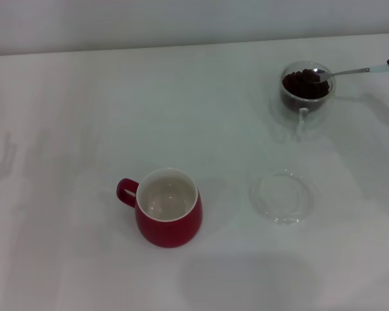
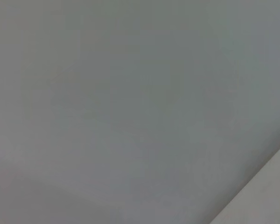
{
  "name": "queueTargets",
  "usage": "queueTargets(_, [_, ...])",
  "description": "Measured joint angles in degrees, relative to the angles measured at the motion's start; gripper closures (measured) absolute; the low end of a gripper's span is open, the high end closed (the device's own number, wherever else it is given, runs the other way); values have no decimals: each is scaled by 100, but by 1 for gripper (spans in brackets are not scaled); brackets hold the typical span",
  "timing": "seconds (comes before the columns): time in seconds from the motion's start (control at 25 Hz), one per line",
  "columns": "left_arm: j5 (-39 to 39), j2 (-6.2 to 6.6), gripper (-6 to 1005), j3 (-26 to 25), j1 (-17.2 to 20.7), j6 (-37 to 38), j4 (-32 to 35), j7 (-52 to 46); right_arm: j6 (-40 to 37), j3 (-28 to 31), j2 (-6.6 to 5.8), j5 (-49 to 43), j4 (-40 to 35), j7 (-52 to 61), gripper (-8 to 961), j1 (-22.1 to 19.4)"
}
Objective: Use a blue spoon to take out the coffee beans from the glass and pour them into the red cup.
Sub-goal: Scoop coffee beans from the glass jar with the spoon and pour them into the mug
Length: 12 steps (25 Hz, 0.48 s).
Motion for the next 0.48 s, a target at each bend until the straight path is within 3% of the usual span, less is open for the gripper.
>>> queueTargets(0.28, [0, 1, 226, 0, -17, 0, -68, -2, -170, 91, 14, 0, 43, 15, 805, -56])
queueTargets(0.48, [-1, 1, 225, 0, -6, 1, -71, 1, -424, 295, 117, 24, 167, 79, 805, -80])
